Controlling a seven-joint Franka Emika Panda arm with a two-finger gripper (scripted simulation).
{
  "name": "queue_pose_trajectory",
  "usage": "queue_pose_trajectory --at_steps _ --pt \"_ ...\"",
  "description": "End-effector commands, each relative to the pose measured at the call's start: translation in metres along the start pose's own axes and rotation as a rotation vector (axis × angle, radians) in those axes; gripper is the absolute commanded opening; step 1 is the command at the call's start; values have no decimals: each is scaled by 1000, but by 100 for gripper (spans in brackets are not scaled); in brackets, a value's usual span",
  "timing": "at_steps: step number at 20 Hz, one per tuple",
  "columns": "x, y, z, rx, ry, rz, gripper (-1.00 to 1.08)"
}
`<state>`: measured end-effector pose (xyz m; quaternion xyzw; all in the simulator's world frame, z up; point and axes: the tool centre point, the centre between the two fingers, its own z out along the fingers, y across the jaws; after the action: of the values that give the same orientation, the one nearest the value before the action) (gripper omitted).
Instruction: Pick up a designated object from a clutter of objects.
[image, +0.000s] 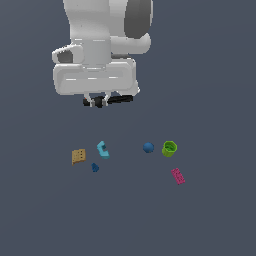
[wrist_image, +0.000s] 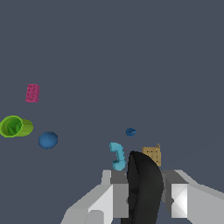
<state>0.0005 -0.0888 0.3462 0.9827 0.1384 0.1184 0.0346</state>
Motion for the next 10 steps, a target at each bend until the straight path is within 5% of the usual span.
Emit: queue_pose_trajectory --at_steps 1,10 --pt "-4 7 -20 -1 2 0 -100" --pt "-10 20 -57 -2 1 1 -100"
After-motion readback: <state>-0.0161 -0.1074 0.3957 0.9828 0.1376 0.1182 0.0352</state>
